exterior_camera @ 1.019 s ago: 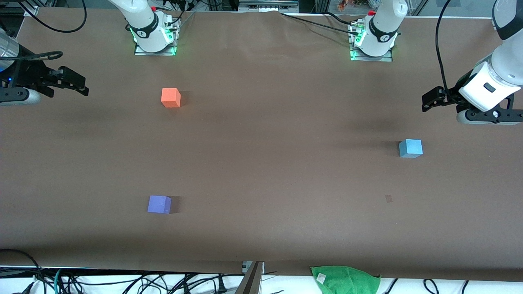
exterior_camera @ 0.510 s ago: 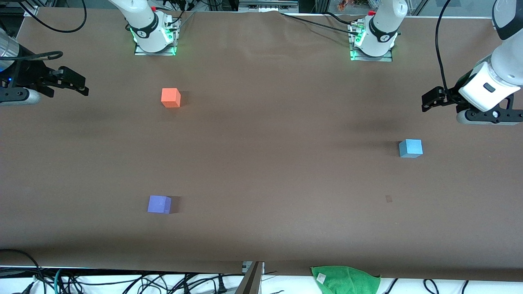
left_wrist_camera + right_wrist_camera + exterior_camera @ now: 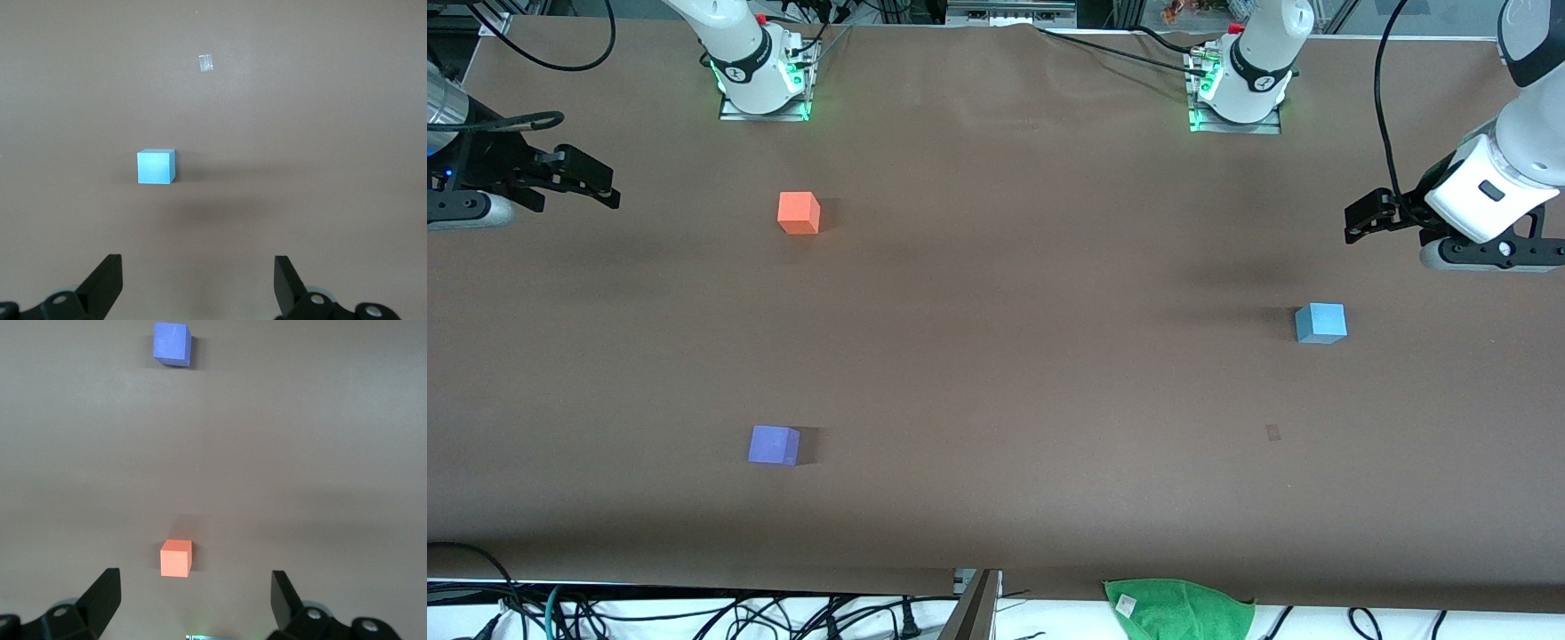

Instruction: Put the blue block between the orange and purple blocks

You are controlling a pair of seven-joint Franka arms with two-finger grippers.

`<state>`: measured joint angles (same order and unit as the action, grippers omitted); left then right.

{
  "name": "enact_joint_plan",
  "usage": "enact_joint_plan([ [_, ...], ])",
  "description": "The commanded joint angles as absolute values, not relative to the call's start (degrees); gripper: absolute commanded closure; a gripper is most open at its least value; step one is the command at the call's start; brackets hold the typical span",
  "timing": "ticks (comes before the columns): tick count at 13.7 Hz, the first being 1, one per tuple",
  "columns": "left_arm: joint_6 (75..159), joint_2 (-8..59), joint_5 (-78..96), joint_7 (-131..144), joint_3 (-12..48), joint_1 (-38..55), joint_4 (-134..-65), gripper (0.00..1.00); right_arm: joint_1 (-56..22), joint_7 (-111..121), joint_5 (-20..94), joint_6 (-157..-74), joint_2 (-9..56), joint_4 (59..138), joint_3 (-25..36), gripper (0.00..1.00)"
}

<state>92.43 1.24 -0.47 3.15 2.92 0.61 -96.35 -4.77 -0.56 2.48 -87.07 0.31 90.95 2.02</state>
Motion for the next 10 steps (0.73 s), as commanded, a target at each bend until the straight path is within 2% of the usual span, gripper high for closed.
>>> enact_joint_plan([
  [1,91.41,1.93,0.35,3.16,3.08,0.44,-94.75,0.00,-4.92,-0.70,2.02,-86.13,0.53,90.09,2.11,0.01],
  [10,91.41,1.93,-0.09,2.99,3.08,0.35,-94.75,0.00,-4.92,-0.88,1.93,-85.61,0.53,90.09,2.11,0.01],
])
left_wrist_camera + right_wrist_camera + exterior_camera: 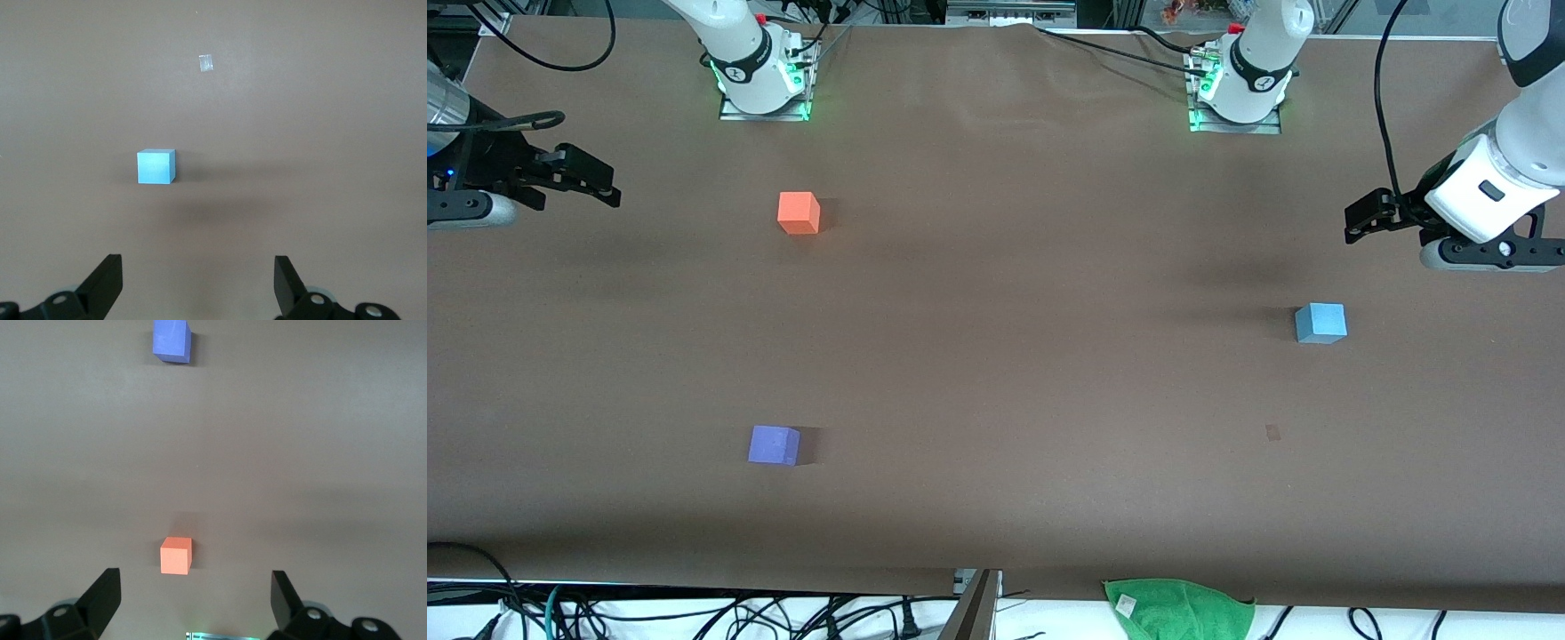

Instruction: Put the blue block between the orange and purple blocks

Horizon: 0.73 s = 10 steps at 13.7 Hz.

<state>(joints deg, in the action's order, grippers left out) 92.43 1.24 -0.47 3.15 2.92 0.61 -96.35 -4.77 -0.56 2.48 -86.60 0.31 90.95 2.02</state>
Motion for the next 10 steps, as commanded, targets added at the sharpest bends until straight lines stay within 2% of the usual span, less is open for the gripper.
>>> enact_joint_plan([
  [1,91.41,1.93,-0.09,2.81,3.08,0.09,-94.83,0.00,-4.92,-0.88,1.93,-85.61,0.53,90.09,2.11,0.01],
  [8,92.98,8.42,-1.05,-3.69,2.37,-5.80,-94.92,0.00,-4.92,-1.05,1.93,-85.69,0.53,90.09,2.11,0.01],
  [10,99.63,10.97,-3.16,-4.56,2.55,-7.20,-96.67,0.00,-4.92,-1.05,1.93,-85.61,0.53,90.09,2.11,0.01],
])
